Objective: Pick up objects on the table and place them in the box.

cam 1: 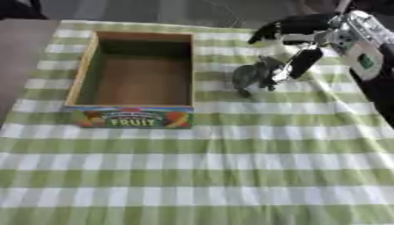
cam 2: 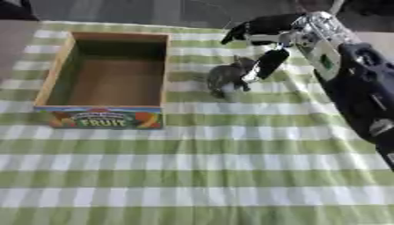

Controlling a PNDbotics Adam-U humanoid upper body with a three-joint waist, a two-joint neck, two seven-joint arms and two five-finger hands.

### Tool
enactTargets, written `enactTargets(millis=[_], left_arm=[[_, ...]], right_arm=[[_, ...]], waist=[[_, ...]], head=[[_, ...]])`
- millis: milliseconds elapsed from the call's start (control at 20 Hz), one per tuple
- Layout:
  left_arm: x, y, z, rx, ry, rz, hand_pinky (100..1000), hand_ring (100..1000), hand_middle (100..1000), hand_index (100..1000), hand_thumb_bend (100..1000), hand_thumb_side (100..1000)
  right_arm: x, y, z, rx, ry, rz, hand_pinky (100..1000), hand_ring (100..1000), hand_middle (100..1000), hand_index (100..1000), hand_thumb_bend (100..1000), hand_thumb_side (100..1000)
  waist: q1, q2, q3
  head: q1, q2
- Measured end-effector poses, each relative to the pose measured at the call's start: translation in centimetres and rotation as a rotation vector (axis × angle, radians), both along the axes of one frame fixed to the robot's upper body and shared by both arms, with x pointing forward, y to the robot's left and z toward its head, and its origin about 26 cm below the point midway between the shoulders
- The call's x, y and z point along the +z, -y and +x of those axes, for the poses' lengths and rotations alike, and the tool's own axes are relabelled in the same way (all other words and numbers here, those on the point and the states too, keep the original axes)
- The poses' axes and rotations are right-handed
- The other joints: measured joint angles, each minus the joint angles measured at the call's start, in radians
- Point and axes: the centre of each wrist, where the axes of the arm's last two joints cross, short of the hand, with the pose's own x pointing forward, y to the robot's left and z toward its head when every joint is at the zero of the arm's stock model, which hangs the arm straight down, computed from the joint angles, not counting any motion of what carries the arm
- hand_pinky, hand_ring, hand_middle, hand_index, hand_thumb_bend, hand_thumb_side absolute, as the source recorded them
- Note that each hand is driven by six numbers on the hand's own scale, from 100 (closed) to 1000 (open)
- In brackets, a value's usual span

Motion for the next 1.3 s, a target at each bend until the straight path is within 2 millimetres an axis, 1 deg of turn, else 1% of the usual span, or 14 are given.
enactTargets(millis=[300,400,600,800,850,1050,1200,1300], left_arm=[[-0.1,0.1,0.0,-0.007,-0.002,-0.004,287,337,599,381,100,796],[-0.1,0.2,0.0,-0.010,-0.003,-0.004,287,337,599,379,100,797],[-0.1,0.3,0.1,-0.018,-0.005,-0.003,286,337,598,378,100,799],[-0.1,0.3,0.1,-0.020,-0.007,-0.003,286,337,596,376,100,799],[-0.1,0.3,0.1,-0.020,-0.007,-0.003,287,337,596,376,100,800],[-0.1,0.3,0.1,-0.024,-0.003,-0.005,286,337,596,373,100,801],[-0.1,0.3,0.1,-0.026,-0.001,-0.004,286,337,596,372,100,801],[-0.1,0.4,0.1,-0.026,-0.001,-0.004,286,337,596,372,100,802]], right_arm=[[-1.1,0.5,0.5,-0.041,0.001,0.009,964,1000,936,1000,477,676],[-1.3,0.6,0.6,-0.051,0.003,0.014,961,1000,930,1000,458,683],[-1.4,0.6,0.8,-0.061,0.014,0.021,960,1000,928,1000,458,681],[-1.6,0.7,0.9,-0.070,0.026,0.000,958,1000,925,1000,445,601],[-1.7,0.8,0.9,-0.073,0.028,-0.006,957,1000,922,1000,432,568],[-2.3,1.2,1.1,-0.082,0.030,-0.006,952,1000,907,1000,427,538],[-2.6,1.3,1.1,-0.087,0.035,-0.002,946,1000,887,1000,430,544],[-2.8,1.4,1.2,-0.089,0.040,0.000,941,996,868,1000,414,551]], waist=[[0.002,0.010,0.015],[0.002,0.013,0.016],[0.000,0.014,0.018],[-0.001,0.016,0.021],[-0.002,0.016,0.023],[-0.003,0.020,0.028],[-0.003,0.022,0.030],[-0.004,0.022,0.031]], head=[[-0.007,-0.007],[-0.008,-0.010],[-0.008,-0.011],[-0.008,-0.013],[-0.008,-0.014],[-0.008,-0.015],[-0.009,-0.015],[-0.009,-0.015]])
